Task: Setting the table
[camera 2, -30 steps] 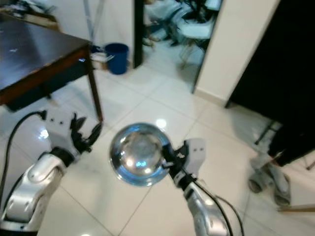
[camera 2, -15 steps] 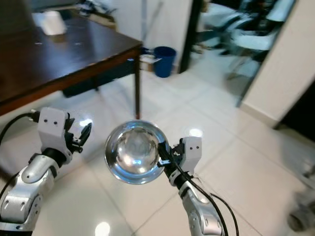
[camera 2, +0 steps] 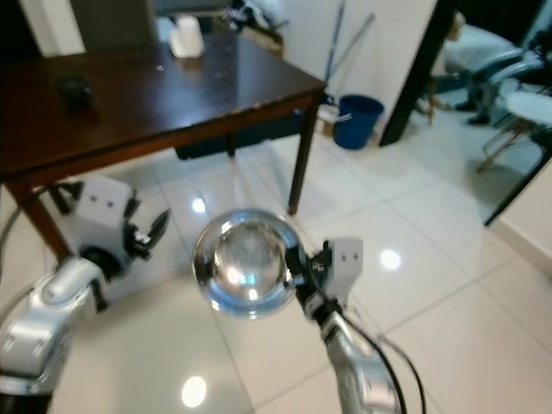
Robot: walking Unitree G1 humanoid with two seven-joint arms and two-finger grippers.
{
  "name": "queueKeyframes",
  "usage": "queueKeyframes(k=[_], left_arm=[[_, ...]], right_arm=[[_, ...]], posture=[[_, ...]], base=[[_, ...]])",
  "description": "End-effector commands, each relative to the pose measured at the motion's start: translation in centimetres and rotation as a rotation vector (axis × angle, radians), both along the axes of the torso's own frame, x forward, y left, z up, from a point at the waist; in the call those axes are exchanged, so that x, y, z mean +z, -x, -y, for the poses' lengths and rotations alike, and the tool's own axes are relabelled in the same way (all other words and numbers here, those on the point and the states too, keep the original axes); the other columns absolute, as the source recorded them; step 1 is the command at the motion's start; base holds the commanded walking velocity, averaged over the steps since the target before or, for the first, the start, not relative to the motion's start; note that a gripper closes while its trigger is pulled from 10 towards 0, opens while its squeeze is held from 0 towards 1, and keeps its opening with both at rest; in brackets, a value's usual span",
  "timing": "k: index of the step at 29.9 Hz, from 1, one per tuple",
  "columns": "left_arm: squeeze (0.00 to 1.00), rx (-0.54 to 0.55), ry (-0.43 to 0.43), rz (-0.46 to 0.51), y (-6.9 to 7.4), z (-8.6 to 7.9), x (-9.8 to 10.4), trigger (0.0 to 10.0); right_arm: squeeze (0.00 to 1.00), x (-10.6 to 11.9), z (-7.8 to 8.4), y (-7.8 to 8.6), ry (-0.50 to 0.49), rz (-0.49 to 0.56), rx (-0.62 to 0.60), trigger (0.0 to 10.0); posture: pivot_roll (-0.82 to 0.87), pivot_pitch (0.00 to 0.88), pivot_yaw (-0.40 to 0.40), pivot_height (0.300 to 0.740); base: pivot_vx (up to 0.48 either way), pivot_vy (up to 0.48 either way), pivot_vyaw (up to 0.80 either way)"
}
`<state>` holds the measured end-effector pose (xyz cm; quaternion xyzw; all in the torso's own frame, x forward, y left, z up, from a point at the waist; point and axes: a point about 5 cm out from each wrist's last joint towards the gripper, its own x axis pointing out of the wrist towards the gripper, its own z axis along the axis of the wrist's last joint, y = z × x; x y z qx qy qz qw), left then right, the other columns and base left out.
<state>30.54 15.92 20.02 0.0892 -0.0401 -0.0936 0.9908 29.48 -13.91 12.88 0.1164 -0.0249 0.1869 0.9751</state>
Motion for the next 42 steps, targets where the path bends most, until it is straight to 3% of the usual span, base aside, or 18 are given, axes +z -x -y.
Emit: queueKeyframes(k=[1,13,19,23,26,42], left_arm=[[0.00,-0.015,-0.003,-0.013,0.1,0.3,0.0,10.0],[0.00,0.103,0.028,-0.073,0.1,-1.1,-1.6,10.0],[0.00,0.110,0.045,-0.044,-0.2,-0.7,-1.4,10.0],[0.03,0.118,0.012,-0.015,-0.5,-0.3,-1.2,10.0],[0.14,0.135,-0.017,0.025,-1.2,0.5,-0.9,10.0],[0.12,0.112,-0.020,0.056,-1.8,1.6,-0.6,10.0]], right_arm=[[0.00,0.3,0.1,0.0,-0.008,0.009,-0.002,10.0],[0.00,1.2,0.0,-0.2,-0.008,0.035,0.003,10.0],[0.00,2.1,0.0,-0.4,-0.009,0.063,0.005,10.0],[0.00,2.7,-0.1,-0.4,-0.010,0.075,0.005,10.0],[0.00,3.4,-0.3,-0.4,-0.028,0.091,0.003,10.0],[0.00,3.7,0.4,-0.1,-0.033,0.097,-0.033,10.0]], posture=[[-0.01,0.000,0.042,0.740],[-0.02,0.000,0.039,0.740],[-0.02,0.000,0.036,0.740],[-0.02,0.000,0.036,0.740],[-0.04,0.000,0.041,0.740],[-0.05,0.000,0.053,0.740]], base=[[0.000,0.000,0.77],[0.000,0.000,0.77],[0.000,0.000,0.77],[0.000,0.000,0.54],[0.375,0.000,0.00],[0.480,0.000,0.00]])
